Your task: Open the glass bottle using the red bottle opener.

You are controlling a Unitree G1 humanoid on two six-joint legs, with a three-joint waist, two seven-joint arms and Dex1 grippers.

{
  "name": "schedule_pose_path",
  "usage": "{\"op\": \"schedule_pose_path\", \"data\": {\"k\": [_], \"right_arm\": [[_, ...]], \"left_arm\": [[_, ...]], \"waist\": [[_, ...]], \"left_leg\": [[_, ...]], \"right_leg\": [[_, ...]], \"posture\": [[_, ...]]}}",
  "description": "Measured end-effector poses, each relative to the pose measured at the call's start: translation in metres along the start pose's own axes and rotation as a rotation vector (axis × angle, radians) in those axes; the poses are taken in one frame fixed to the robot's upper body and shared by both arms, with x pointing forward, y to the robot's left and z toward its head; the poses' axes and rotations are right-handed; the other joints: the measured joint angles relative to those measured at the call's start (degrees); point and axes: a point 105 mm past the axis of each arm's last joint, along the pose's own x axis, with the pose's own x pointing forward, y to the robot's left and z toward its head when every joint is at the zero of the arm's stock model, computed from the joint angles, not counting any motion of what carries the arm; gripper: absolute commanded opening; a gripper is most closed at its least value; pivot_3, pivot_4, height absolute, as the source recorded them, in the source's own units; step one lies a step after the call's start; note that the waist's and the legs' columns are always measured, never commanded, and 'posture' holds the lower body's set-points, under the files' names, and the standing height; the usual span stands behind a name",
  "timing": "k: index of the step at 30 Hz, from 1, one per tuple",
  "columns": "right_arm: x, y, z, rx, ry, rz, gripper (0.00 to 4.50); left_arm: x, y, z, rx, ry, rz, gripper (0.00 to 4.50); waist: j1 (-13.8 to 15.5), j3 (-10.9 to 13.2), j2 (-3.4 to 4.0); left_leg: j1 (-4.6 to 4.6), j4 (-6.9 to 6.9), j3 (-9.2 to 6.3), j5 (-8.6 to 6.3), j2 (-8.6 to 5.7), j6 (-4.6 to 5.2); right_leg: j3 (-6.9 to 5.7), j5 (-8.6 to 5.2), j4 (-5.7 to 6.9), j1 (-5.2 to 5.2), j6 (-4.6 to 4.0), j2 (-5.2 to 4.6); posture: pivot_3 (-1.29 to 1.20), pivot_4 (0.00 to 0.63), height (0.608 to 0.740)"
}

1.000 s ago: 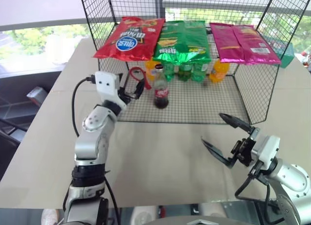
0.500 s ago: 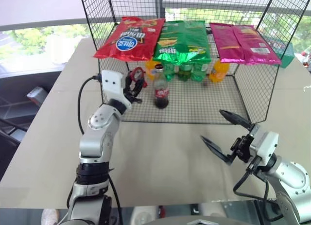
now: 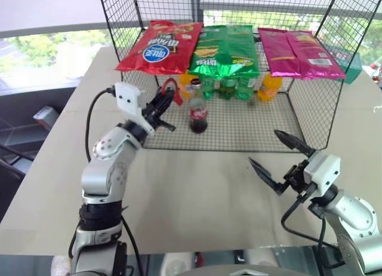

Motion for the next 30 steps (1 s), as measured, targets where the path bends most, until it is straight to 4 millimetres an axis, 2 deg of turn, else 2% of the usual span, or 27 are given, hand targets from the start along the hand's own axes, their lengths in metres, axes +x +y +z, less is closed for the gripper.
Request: {"op": "schedule_pose_path", "data": {"k": [4, 9, 14, 16, 18, 23, 30], "right_arm": [[-0.001, 0.003, -0.016, -0.024, 0.123, 0.025, 4.5], [-0.002, 0.009, -0.02, 0.115, 0.154, 0.087, 4.5], [0.009, 0.017, -0.006, 0.326, 0.092, 0.178, 4.5], [0.019, 0.025, 0.013, 0.437, 0.033, 0.316, 4.5], [0.025, 0.031, 0.025, 0.514, 0.002, 0.41, 4.5], [0.045, 0.039, 0.041, 0.663, 0.007, 0.605, 4.5], [0.063, 0.041, 0.056, 0.734, 0.006, 0.736, 4.5]], "left_arm": [[-0.006, 0.001, -0.001, -0.018, 0.018, -0.03, 0.03], [-0.019, -0.001, -0.005, -0.077, 0.059, -0.098, 0.03], [-0.047, -0.014, 0.01, -0.292, 0.002, -0.273, 0.03], [-0.071, -0.035, 0.014, -0.475, -0.001, -0.426, 0.03], [-0.079, -0.048, 0.017, -0.551, -0.003, -0.511, 0.03], [-0.077, -0.081, 0.031, -0.603, -0.023, -0.679, 0.03], [-0.072, -0.097, 0.026, -0.617, -0.015, -0.746, 0.03]], "waist": [[0.0, 0.0, 0.0], [-0.1, 0.0, 0.01], [-0.4, 0.0, -0.02], [-1.5, 0.1, -0.05], [-1.4, 0.1, -0.11], [-1.0, 0.1, -0.16], [-1.3, 0.2, -0.14]], "left_leg": [[0.0, 0.0, 0.0, 0.0, 0.0, 0.0], [0.01, 0.0, -0.02, 0.0, 0.06, 0.0], [0.01, 0.0, -0.01, 0.0, 0.13, 0.0], [0.05, -0.01, 0.01, 0.0, 0.16, 0.0], [0.05, 0.01, -0.11, 0.0, 0.13, 0.0], [0.07, 0.08, -0.24, 0.02, 0.06, -0.02], [-0.1, 0.0, -0.34, 0.02, 0.05, -0.01]], "right_leg": [[-0.01, 0.0, 0.01, -0.01, -0.01, 0.0], [-0.02, -0.01, 0.02, -0.01, -0.01, 0.02], [-0.01, -0.01, 0.03, -0.01, -0.02, -0.01], [0.0, -0.01, 0.06, -0.02, -0.01, -0.12], [-0.12, -0.01, 0.08, 0.01, -0.02, -0.09], [-0.18, -0.01, 0.14, 0.11, -0.05, -0.06], [-0.24, -0.01, 0.11, -0.04, -0.06, 0.02]], "posture": [[0.0, 0.15, 0.74], [0.0, 0.15, 0.74], [0.0, 0.15, 0.74], [0.0, 0.15, 0.74], [0.0, 0.15, 0.74], [0.0, 0.15, 0.74], [0.0, 0.15, 0.74]]}}
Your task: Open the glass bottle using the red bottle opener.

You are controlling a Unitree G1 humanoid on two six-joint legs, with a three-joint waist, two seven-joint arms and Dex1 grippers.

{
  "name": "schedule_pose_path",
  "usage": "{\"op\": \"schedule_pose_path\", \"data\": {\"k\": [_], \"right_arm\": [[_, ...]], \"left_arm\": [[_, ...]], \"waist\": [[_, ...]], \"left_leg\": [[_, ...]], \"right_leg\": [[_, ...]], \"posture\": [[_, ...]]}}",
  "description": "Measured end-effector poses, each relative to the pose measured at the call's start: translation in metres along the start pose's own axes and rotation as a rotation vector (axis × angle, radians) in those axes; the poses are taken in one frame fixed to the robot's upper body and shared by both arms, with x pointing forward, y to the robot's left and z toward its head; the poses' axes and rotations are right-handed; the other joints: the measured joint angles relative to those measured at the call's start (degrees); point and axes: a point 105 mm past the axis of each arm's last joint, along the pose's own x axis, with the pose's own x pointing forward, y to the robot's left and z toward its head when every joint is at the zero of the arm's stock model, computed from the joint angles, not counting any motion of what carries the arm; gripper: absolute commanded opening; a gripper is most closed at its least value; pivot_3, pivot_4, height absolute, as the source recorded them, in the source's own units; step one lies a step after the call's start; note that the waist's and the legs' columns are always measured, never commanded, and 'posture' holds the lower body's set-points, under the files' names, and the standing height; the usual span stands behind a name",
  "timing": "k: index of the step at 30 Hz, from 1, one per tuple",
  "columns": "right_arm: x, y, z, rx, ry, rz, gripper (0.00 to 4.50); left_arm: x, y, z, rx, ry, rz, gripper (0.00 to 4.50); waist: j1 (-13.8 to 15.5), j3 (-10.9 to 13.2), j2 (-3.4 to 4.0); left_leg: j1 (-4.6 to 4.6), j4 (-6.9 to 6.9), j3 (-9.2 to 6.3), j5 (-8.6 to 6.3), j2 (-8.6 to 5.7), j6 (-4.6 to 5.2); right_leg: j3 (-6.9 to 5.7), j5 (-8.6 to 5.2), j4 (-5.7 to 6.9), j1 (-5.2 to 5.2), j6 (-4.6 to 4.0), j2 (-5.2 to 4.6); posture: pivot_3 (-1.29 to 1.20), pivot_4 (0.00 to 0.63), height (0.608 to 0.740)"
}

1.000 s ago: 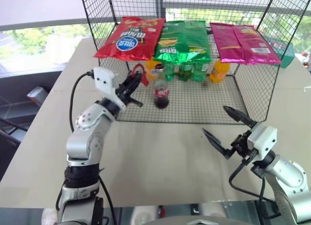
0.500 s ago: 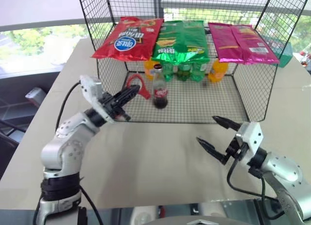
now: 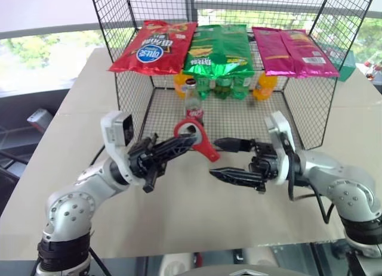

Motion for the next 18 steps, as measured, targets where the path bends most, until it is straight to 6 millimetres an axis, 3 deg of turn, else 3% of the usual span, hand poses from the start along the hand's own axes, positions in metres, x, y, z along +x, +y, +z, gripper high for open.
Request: {"op": "schedule_pose_path", "data": {"k": [6, 9, 10, 17, 18], "right_arm": [[0.004, 0.002, 0.0, 0.027, 0.022, 0.03, 4.5], [0.008, 0.005, 0.002, 0.049, 0.026, 0.064, 3.81], [0.009, 0.005, 0.003, 0.052, 0.024, 0.067, 3.22], [0.009, 0.0, -0.001, 0.081, 0.048, 0.041, 0.17], [0.009, 0.001, -0.001, 0.08, 0.05, 0.046, 0.03]], "left_arm": [[0.001, 0.002, -0.002, 0.042, 0.008, -0.001, 0.03], [0.006, 0.002, -0.009, 0.053, 0.014, -0.011, 0.0], [0.007, 0.001, -0.011, 0.061, 0.022, -0.017, 0.0], [0.008, -0.004, -0.014, 0.087, 0.021, -0.056, 0.0], [0.008, -0.004, -0.014, 0.087, 0.02, -0.058, 0.0]], "waist": [[0.0, 0.0, 0.02], [0.0, 0.0, 0.02], [0.0, 0.0, 0.02], [0.0, 0.0, 0.02], [0.0, 0.0, 0.02]], "left_leg": [[-0.2, 0.0, -0.1, 0.0, 0.0, 0.0], [-0.25, 0.03, -0.1, 0.0, 0.0, 0.0], [-0.25, 0.02, -0.1, 0.0, 0.0, 0.0], [-0.29, 0.02, -0.15, 0.0, 0.01, 0.0], [-0.3, 0.02, -0.15, 0.0, 0.01, 0.0]], "right_leg": [[-0.11, 0.0, -0.17, -0.05, 0.01, -0.01], [-0.11, 0.01, -0.24, -0.04, 0.01, -0.01], [-0.12, 0.01, -0.24, -0.04, 0.01, -0.02], [-0.17, 0.01, -0.26, -0.06, 0.01, -0.02], [-0.17, 0.01, -0.26, -0.06, 0.01, -0.02]], "posture": [[0.0, 0.15, 0.74], [0.0, 0.15, 0.74], [0.0, 0.15, 0.74], [0.0, 0.15, 0.74], [0.0, 0.15, 0.74]]}}
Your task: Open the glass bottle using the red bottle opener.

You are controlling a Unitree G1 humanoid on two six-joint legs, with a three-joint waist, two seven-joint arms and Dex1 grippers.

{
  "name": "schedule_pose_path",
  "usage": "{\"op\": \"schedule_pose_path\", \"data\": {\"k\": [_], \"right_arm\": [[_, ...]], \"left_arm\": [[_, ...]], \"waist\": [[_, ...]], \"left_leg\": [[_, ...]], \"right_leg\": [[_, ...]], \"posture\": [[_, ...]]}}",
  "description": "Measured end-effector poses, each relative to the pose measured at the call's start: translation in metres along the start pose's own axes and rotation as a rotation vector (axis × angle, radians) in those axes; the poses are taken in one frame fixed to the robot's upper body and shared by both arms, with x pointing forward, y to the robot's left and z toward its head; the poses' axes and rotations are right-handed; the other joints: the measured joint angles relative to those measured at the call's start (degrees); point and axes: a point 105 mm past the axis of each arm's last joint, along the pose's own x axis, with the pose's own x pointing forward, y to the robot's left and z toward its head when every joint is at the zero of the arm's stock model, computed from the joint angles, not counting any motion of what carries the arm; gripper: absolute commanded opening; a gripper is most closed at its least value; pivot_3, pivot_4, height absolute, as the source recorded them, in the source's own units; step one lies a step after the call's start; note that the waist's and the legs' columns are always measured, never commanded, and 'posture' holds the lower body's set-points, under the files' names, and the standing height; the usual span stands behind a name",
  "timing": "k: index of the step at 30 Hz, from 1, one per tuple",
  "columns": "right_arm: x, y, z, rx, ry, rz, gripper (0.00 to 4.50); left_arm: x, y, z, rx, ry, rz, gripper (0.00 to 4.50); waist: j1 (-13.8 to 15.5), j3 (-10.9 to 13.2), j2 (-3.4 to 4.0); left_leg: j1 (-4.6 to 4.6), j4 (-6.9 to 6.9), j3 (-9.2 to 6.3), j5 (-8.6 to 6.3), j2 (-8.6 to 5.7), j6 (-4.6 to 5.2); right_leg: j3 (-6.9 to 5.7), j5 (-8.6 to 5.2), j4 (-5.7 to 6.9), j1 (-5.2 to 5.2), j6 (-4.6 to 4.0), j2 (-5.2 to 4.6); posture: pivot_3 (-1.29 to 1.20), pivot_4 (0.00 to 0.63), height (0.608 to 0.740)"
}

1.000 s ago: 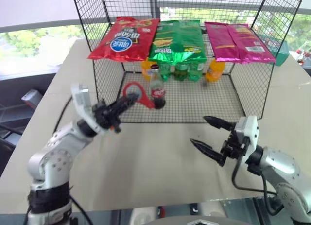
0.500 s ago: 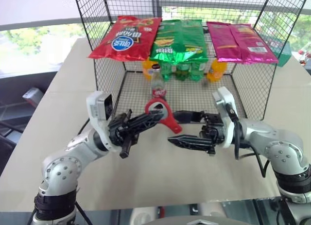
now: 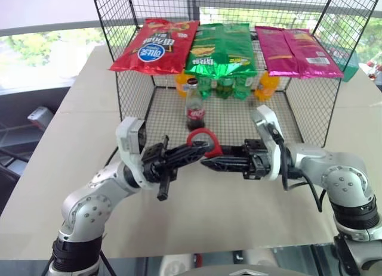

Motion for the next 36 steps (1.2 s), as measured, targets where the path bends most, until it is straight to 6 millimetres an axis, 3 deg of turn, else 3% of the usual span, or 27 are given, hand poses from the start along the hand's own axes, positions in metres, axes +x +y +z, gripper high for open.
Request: {"op": "schedule_pose_path", "data": {"k": [9, 10, 11, 17, 19, 26, 32, 36], "right_arm": [[-0.001, 0.003, -0.005, -0.005, 0.031, 0.009, 0.03], [-0.001, 0.004, -0.006, -0.004, 0.037, 0.011, 0.0], [-0.001, 0.004, -0.007, -0.002, 0.042, 0.012, 0.0], [-0.003, 0.001, -0.012, 0.01, 0.06, -0.008, 0.0], [-0.004, 0.0, -0.015, 0.017, 0.057, -0.019, 0.0], [-0.032, -0.013, -0.026, 0.05, 0.012, -0.175, 0.0], [-0.06, -0.022, -0.033, 0.061, -0.032, -0.331, 0.0], [-0.065, -0.024, -0.034, 0.048, -0.048, -0.38, 0.0]], "left_arm": [[-0.002, -0.003, -0.005, 0.015, 0.037, -0.032, 0.0], [-0.003, -0.004, -0.005, 0.015, 0.046, -0.038, 0.7], [-0.003, -0.004, -0.005, 0.017, 0.051, -0.035, 0.85], [-0.004, -0.003, -0.005, 0.029, 0.059, -0.024, 3.72], [-0.005, -0.002, -0.005, 0.031, 0.059, -0.015, 4.43], [-0.021, 0.005, 0.001, 0.104, 0.048, 0.185, 4.43], [-0.034, 0.045, -0.005, 0.293, 0.125, 0.509, 4.43], [-0.025, 0.075, -0.013, 0.381, 0.182, 0.638, 4.43]], "waist": [[0.0, 0.0, 0.0], [0.0, 0.0, 0.0], [0.0, 0.0, 0.0], [0.0, 0.0, 0.0], [0.0, 0.0, 0.0], [0.0, 0.0, 0.0], [0.6, 0.0, 0.02], [0.9, 0.0, 0.02]], "left_leg": [[-0.01, 0.0, -0.01, 0.0, 0.0, 0.0], [-0.01, -0.01, -0.02, 0.0, 0.0, 0.0], [-0.02, 0.0, -0.02, 0.0, 0.01, 0.0], [-0.04, 0.0, -0.02, 0.0, 0.01, 0.0], [-0.05, -0.01, -0.04, 0.0, 0.01, 0.0], [-0.1, -0.02, -0.03, 0.0, 0.02, 0.0], [-0.04, 0.01, -0.01, 0.0, -0.05, 0.0], [-0.05, 0.03, 0.01, 0.0, -0.03, 0.0]], "right_leg": [[-0.02, 0.0, -0.01, -0.01, 0.0, 0.01], [-0.02, -0.01, -0.01, -0.01, 0.0, 0.0], [-0.02, 0.0, -0.01, -0.01, 0.0, 0.0], [-0.02, -0.01, -0.03, -0.02, 0.0, 0.0], [-0.04, -0.01, -0.04, -0.02, 0.0, 0.0], [-0.03, 0.0, -0.08, -0.04, 0.01, -0.03], [-0.01, 0.0, -0.07, 0.01, 0.01, -0.02], [0.01, 0.01, -0.07, 0.0, 0.01, -0.01]], "posture": [[0.0, 0.15, 0.74], [0.0, 0.15, 0.74], [0.0, 0.15, 0.74], [0.0, 0.15, 0.74], [0.0, 0.15, 0.74], [0.0, 0.15, 0.74], [0.0, 0.15, 0.74], [0.0, 0.15, 0.74]]}}
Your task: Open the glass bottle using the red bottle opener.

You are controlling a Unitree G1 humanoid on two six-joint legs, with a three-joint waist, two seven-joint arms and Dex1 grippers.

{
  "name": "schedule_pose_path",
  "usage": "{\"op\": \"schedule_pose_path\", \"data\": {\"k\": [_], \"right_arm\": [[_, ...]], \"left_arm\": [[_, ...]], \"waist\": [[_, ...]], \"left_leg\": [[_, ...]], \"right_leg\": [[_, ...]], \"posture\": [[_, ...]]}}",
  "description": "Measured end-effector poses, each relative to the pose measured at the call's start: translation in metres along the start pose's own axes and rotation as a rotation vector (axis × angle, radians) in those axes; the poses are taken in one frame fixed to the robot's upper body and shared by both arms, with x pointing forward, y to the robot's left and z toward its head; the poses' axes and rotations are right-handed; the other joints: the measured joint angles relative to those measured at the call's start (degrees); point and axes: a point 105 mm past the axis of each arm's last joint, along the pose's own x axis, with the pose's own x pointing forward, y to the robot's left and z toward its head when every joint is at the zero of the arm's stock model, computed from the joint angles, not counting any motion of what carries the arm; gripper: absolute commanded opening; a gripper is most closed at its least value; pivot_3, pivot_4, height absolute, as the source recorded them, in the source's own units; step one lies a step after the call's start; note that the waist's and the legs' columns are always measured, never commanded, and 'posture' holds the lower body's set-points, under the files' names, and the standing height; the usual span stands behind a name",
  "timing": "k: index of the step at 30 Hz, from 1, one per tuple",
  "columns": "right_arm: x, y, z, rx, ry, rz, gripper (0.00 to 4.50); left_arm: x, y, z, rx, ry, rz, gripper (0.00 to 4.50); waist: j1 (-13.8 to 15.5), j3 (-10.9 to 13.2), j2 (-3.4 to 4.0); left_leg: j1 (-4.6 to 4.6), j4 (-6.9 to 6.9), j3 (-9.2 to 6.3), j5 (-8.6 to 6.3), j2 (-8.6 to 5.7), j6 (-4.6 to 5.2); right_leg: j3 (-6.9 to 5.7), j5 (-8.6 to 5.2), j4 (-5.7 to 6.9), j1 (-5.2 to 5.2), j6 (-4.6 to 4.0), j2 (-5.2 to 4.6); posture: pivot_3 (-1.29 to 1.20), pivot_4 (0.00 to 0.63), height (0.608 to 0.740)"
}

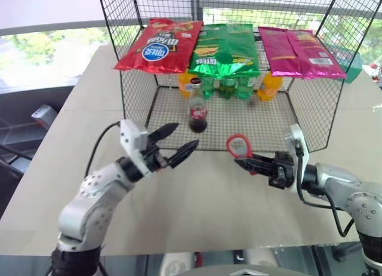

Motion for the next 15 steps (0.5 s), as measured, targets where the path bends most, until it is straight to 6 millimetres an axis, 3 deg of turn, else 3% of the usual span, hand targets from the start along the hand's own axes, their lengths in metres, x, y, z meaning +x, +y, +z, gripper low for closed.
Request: {"op": "schedule_pose_path", "data": {"k": [7, 15], "right_arm": [[-0.002, 0.0, -0.003, -0.019, -0.014, -0.043, 0.0], [-0.002, -0.001, -0.004, -0.023, -0.018, -0.067, 0.0]], "left_arm": [[0.024, 0.023, -0.007, 0.102, 0.054, 0.098, 4.43], [0.038, 0.031, -0.008, 0.138, 0.059, 0.109, 4.43]], "waist": [[0.3, 0.0, 0.0], [0.4, 0.0, 0.0]], "left_leg": [[-0.08, -0.04, -0.07, 0.0, 0.02, 0.0], [-0.1, -0.02, -0.06, 0.0, 0.02, 0.0]], "right_leg": [[-0.07, 0.11, -0.02, -0.05, 0.21, 0.06], [-0.06, 0.12, -0.03, -0.05, 0.21, 0.04]], "posture": [[0.0, 0.15, 0.74], [0.0, 0.15, 0.74]]}}
